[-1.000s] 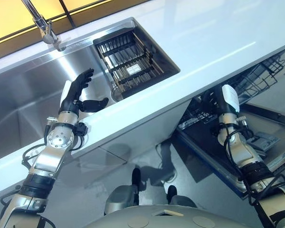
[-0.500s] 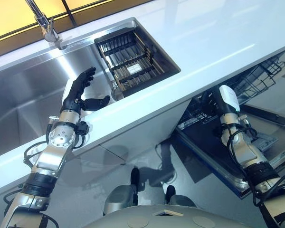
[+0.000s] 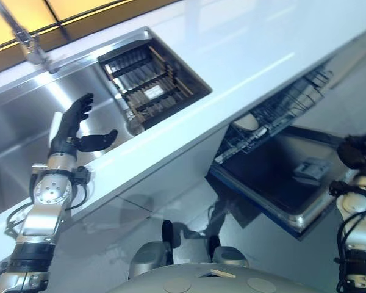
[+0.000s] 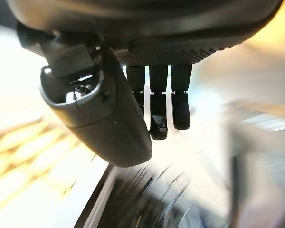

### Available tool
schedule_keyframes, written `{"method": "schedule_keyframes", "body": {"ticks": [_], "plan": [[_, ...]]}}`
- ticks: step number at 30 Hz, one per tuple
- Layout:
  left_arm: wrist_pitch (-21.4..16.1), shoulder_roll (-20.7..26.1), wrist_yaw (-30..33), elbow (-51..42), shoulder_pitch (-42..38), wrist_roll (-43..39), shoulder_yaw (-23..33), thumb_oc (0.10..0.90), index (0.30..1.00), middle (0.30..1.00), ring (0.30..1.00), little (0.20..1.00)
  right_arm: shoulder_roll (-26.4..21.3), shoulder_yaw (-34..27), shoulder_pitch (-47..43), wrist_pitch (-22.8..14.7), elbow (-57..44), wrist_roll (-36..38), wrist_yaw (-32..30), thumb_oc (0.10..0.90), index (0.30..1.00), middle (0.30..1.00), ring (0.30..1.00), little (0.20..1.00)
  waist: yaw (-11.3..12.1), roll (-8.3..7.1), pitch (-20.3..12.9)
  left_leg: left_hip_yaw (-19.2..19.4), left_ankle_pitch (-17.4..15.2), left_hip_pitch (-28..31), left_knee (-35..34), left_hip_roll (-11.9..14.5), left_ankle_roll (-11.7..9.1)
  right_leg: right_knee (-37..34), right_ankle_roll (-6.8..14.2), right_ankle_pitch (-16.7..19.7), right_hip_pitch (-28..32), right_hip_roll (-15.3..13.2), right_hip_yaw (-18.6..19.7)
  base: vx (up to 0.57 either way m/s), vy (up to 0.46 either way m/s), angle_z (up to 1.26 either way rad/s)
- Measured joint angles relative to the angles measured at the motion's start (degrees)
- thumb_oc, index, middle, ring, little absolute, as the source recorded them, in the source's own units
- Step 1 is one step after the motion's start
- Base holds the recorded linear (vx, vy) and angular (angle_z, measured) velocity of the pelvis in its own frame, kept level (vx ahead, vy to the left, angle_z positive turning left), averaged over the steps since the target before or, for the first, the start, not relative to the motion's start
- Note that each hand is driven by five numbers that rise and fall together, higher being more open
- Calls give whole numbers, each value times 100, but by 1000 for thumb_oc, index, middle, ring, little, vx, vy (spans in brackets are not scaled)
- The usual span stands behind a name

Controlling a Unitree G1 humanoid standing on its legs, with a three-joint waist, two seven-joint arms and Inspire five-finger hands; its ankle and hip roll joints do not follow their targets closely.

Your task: Pick up plates and place into dishwasher.

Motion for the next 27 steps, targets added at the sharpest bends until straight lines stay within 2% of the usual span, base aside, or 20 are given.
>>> {"method": "schedule_keyframes", "body": {"ticks": [3, 5, 7, 9, 12, 15, 17, 21, 24, 27], "plan": [[3, 137, -1, 287, -201, -9, -83, 800, 900, 900, 900, 900, 155, -4, -1, -71, 683, 901, -353, 100, 300, 300, 300, 200, -270, 9, -4, 129, 0, -1, -22, 21, 4, 76, 31, -17, -106, -9, 50, -53, -74, -21], [3, 138, 4, 299, -208, -11, -149, 800, 900, 900, 900, 900, 204, -25, 31, -154, 1015, 1271, -682, 100, 300, 300, 300, 200, -322, 53, -9, 209, -2, -4, -23, 49, 7, 128, 31, -18, -190, 2, 124, -64, -69, -21], [3, 137, 7, 298, -232, -12, -291, 800, 900, 900, 900, 900, 217, -92, 81, -413, 1267, 1511, -878, 100, 300, 300, 300, 200, -352, 124, -20, 236, -2, -21, -23, 54, 6, 140, 31, -18, -244, 3, 147, -62, -63, -8], [3, 137, 12, 300, -248, -13, -407, 800, 900, 900, 900, 900, 205, -263, 45, -498, 1608, 1605, -1017, 100, 300, 300, 300, 200, -386, 204, -29, 236, 4, -48, -16, 49, -1, 139, 30, -16, -254, 2, 145, -55, -77, 0], [13, 133, 124, 299, -252, -31, -506, 800, 900, 900, 900, 900, 171, -327, 4, -395, 2281, 1588, -1109, 100, 300, 300, 300, 200, -376, 300, -29, 219, 12, -71, 4, 46, -1, 151, -4, 6, -273, 5, 129, -71, -101, 3], [16, 133, 204, 299, -356, -38, -585, 800, 900, 900, 900, 900, 72, -23, -24, -58, 2794, 916, -1087, 100, 300, 300, 300, 200, -343, 418, 24, 222, 37, -180, 6, 47, 18, 241, 0, -10, -424, 3, 124, -209, -101, 0], [14, 136, 322, 297, -640, -39, -733, 800, 900, 900, 900, 900, -146, 295, -157, 160, 3327, 478, -893, 100, 300, 300, 300, 200, -277, 555, 110, 208, 112, -369, 9, 39, 29, 351, 6, -13, -640, -5, 88, -245, -124, 11], [-38, 147, 509, 292, -1137, -47, -785, 800, 900, 900, 900, 900, -285, 561, -612, 227, 4229, 197, -570, 100, 300, 300, 300, 200, -162, 754, 428, 109, 173, -742, 191, 60, 9, 712, -9, -80, -1045, 0, -18, -228, -125, 15], [-188, 343, 695, 262, -1676, -69, -803, 800, 900, 900, 900, 900, -418, 1119, -911, 304, 4413, -262, -497, 100, 300, 300, 300, 200, -37, 883, 853, 59, 174, -1165, 526, 73, -20, 1459, -83, -347, -1623, -24, -68, -221, -120, 12], [-255, 612, 811, 262, -2052, -170, -872, 800, 900, 900, 900, 900, -545, 1641, -1206, 428, 4459, -730, -469, 100, 300, 300, 300, 200, 45, 930, 1112, -31, 185, -1483, 799, 34, -43, 2176, -155, -601, -2103, -122, -192, -140, -119, 19]]}}
